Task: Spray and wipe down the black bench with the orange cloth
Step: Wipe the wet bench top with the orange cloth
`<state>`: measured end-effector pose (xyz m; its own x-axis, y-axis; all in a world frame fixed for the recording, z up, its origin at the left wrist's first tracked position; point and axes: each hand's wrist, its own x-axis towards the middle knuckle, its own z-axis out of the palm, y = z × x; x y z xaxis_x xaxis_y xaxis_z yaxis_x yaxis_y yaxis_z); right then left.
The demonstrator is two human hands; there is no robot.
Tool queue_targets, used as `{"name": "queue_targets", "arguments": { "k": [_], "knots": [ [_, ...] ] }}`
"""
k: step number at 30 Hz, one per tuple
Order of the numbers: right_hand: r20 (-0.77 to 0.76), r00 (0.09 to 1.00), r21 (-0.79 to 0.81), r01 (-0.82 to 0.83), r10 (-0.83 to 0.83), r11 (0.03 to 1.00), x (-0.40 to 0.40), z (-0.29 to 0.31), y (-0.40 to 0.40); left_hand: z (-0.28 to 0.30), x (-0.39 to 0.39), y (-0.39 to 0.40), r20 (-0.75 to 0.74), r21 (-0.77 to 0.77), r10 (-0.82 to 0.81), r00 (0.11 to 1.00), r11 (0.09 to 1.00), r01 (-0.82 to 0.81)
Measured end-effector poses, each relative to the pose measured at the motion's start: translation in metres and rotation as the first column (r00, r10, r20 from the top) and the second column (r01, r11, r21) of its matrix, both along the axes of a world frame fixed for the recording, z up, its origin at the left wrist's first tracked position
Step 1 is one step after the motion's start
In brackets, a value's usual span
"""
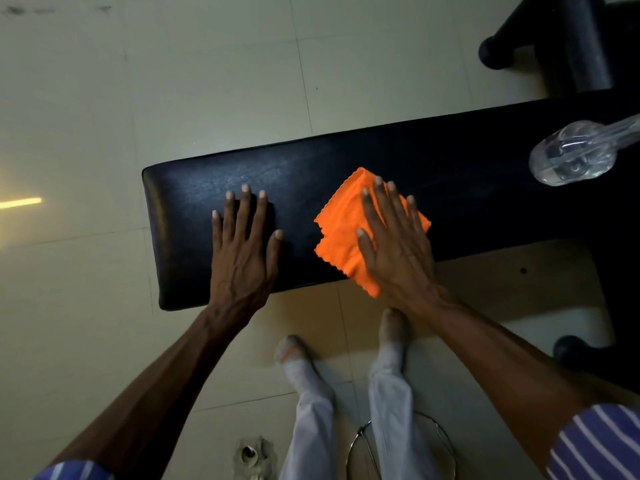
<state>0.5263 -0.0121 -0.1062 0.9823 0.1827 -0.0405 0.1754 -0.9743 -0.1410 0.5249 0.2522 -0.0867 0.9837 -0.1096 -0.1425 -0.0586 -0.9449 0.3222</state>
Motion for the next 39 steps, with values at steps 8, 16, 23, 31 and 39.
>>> {"name": "queue_targets", "arguments": {
  "k": [8,16,23,31,39],
  "knots": [
    [-0.017,0.969,0.08,0.249,-0.248,0.965,0.019,0.004,0.059,-0.001,0.003,-0.01,-0.016,0.019,-0.038,0.999,0.999,0.038],
    [0.033,0.983,0.044,-0.18,0.178,0.983,-0.005,-0.003,0.018,-0.002,0.006,-0.029,-0.036,0.018,-0.052,0.998,0.998,0.052],
    [0.09,0.939,0.089,0.325,-0.333,0.941,0.022,0.004,-0.059,-0.003,0.021,-0.067,-0.025,-0.01,-0.156,0.987,0.988,0.156],
    [0.093,0.984,0.045,0.15,-0.154,0.988,0.003,0.006,-0.138,0.001,0.033,-0.125,-0.018,-0.053,-0.238,0.971,0.97,0.237],
    [0.054,0.998,-0.003,-0.039,0.039,0.999,-0.018,-0.001,-0.176,0.007,0.05,-0.174,-0.042,-0.04,-0.291,0.956,0.956,0.29]
  ]
}}
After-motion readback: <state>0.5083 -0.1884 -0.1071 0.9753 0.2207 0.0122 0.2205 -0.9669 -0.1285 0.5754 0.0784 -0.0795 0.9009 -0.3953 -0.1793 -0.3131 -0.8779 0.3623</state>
